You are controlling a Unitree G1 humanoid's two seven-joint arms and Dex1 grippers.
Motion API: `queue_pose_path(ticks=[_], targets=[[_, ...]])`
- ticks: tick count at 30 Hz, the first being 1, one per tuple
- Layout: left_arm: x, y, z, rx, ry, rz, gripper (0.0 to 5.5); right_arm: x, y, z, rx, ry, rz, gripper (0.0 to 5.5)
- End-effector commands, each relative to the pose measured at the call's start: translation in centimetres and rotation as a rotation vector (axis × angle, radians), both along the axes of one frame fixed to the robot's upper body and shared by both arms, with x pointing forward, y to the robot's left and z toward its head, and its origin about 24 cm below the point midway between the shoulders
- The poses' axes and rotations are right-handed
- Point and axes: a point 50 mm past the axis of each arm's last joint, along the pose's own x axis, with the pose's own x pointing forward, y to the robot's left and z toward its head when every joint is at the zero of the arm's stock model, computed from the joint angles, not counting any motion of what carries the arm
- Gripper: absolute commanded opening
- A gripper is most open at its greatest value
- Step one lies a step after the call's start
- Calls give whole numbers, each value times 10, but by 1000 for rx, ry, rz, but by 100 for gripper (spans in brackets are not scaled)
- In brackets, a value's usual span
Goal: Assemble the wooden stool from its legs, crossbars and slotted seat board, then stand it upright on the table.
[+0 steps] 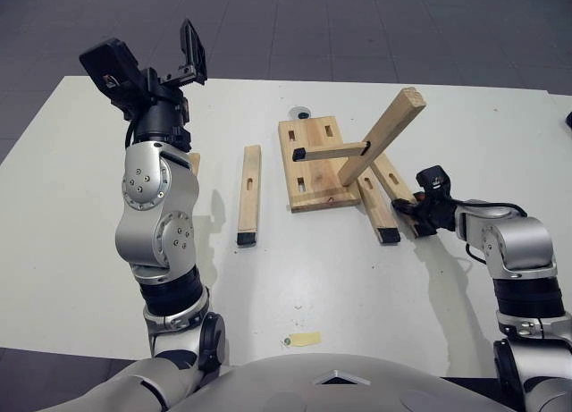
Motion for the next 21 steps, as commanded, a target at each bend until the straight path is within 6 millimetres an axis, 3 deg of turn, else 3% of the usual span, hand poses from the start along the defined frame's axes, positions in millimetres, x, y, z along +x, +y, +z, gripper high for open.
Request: queue_pose_path(ticks=[1, 4, 8, 11, 13, 17, 21], targets=[[0, 2, -7, -15, 50, 8, 540, 12, -13, 19, 119, -179, -104, 206], [2, 13, -15, -57, 90, 42, 540, 27, -28, 77, 219, -554, -164, 206], [1, 25, -5, -131, 47, -9, 540, 32, -27, 150, 269, -929, -83, 206], [-2, 19, 19, -275, -80, -265, 540, 29, 5, 200, 298, -1162, 135, 206], [-13, 5, 43, -290, -195, -486, 540, 22, 32, 220, 319, -1259, 303, 206], [-45, -22, 86, -252, -404, -898, 540, 9, 76, 217, 376, -1276, 525, 206], [-55, -41, 98, -209, -387, -1125, 540, 1, 103, 181, 363, -1187, 606, 206]])
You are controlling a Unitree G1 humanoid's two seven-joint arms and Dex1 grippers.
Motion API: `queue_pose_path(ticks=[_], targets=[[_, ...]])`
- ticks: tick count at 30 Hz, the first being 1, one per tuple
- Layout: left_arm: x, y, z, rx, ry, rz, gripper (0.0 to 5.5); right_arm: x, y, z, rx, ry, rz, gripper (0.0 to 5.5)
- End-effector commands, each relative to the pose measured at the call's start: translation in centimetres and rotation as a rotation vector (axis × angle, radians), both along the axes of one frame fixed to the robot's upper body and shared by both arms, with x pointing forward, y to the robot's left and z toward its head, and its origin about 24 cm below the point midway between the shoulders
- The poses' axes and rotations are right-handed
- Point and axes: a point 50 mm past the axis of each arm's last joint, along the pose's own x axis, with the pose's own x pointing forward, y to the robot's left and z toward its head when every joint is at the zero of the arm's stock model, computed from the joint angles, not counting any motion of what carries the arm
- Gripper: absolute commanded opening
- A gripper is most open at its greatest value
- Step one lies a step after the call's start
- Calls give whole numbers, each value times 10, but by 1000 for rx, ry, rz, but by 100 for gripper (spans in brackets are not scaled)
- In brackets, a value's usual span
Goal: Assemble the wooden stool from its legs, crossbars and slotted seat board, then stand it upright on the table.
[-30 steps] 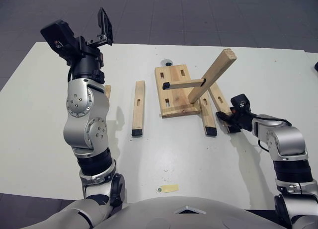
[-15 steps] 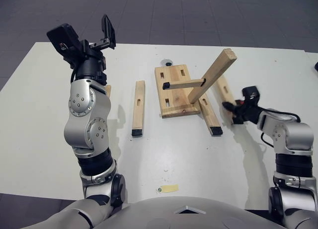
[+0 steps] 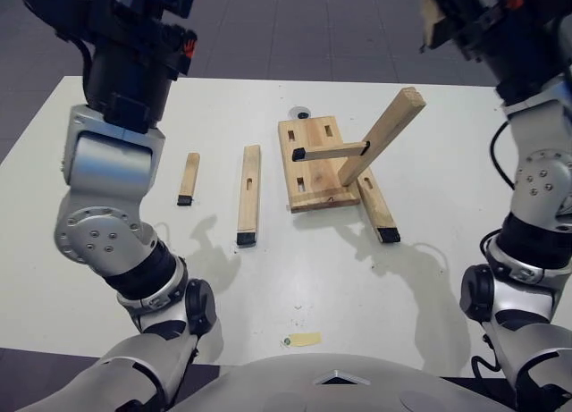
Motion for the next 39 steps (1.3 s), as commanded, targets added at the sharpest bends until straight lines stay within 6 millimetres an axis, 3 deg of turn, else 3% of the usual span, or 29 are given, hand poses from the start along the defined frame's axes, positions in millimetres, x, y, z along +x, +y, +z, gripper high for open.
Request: queue_pose_path(ticks=[1, 4, 11, 21, 28, 39], targets=[[-3, -20, 5, 112, 1, -152, 540, -11, 23, -36, -81, 48, 60, 206], [14, -29, -2, 142, 122, -172, 540, -22, 30, -51, -101, 68, 87, 206], [41, -31, -21, 153, 334, -118, 540, -32, 31, -57, -94, 61, 90, 206], [43, -33, -32, 186, 395, -92, 540, -25, 25, -53, -64, 38, 10, 205], [46, -24, -29, 123, 417, -92, 540, -28, 25, -79, -188, 92, 10, 205], [46, -23, -29, 83, 418, -108, 355, -23, 24, -87, -221, 101, 5, 205]])
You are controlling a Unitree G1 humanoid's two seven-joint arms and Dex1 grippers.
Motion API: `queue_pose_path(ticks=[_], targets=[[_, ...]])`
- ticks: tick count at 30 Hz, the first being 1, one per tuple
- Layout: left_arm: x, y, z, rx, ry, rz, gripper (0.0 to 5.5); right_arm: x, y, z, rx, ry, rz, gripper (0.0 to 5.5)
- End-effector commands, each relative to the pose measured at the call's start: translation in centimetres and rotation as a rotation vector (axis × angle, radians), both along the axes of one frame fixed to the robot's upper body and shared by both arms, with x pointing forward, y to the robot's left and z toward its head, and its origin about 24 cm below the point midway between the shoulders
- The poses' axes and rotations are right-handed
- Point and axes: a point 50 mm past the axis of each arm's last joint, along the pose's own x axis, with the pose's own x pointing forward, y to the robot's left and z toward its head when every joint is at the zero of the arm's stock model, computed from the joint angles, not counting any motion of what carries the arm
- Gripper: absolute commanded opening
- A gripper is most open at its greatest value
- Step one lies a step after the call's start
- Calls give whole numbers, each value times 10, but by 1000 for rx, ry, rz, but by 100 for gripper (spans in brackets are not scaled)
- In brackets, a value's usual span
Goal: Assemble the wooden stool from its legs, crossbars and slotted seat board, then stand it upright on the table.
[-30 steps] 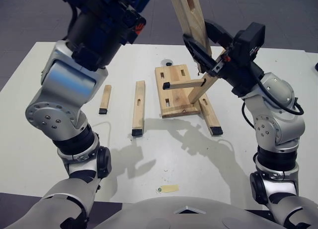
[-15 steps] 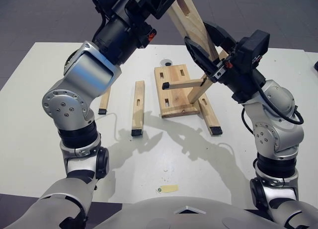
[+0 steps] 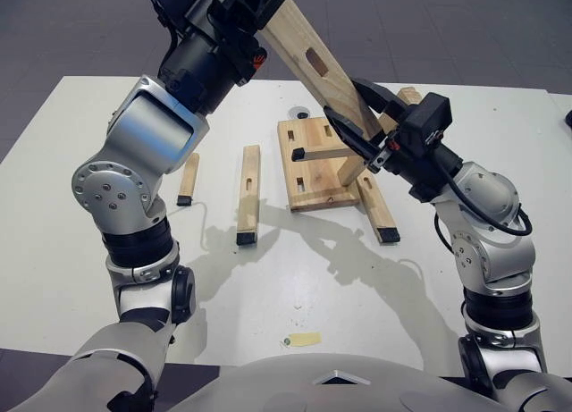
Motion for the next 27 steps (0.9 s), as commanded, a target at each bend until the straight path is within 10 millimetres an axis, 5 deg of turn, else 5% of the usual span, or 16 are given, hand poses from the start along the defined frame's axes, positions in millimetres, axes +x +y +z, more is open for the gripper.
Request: queue_pose_path(ticks=[1, 13, 24, 27], targets=[[-1, 0, 0, -16, -2, -6, 340, 2, 2, 0, -18, -11, 7, 205], [-2, -1, -4, 7, -8, -14, 138, 7, -1, 2, -31, -32, -22, 205], [0, 0, -10, 55, -32, 17, 122, 11, 2, -2, -26, -15, -40, 205], [1, -1, -13, 74, -42, 35, 116, 13, 1, -2, -33, -8, -37, 262]])
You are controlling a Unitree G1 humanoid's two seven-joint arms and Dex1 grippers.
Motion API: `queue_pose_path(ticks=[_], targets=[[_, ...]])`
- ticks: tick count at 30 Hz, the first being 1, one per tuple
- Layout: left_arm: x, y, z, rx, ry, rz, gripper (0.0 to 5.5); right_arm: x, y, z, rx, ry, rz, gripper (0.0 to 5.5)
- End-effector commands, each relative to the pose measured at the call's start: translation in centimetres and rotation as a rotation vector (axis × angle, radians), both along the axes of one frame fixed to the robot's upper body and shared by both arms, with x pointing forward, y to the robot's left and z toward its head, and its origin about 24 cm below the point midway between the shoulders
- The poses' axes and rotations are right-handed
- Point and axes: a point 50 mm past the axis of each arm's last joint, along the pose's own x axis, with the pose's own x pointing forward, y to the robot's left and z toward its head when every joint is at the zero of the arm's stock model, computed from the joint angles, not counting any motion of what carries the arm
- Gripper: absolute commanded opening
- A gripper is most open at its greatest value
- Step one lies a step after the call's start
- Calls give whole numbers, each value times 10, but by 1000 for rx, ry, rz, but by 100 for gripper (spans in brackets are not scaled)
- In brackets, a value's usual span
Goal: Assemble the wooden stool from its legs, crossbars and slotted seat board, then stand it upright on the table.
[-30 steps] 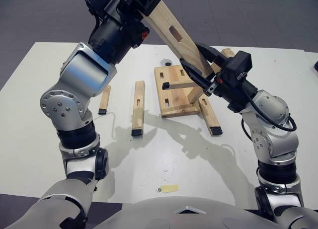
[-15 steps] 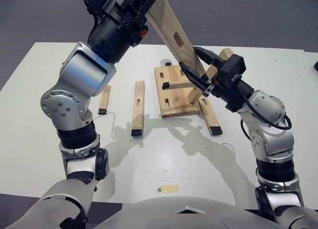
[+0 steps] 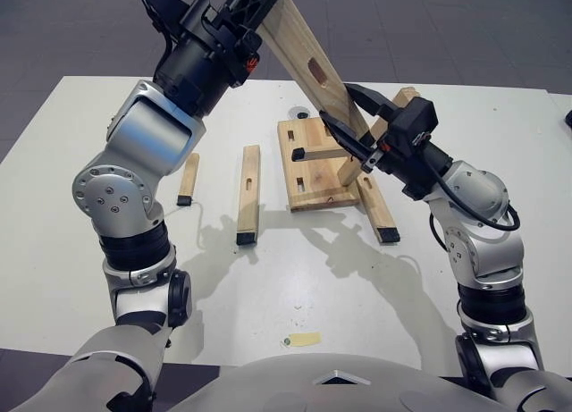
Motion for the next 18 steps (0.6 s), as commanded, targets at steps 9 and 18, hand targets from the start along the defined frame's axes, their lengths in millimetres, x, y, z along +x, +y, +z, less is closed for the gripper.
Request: queue_pose_path(ticks=[9, 18], targets=[[4, 4, -17, 68, -43, 150, 105, 9, -11, 14, 6, -10, 0, 415], [-14, 57, 12, -159, -271, 419, 105, 23, -111, 82, 479, 2, -245, 540]])
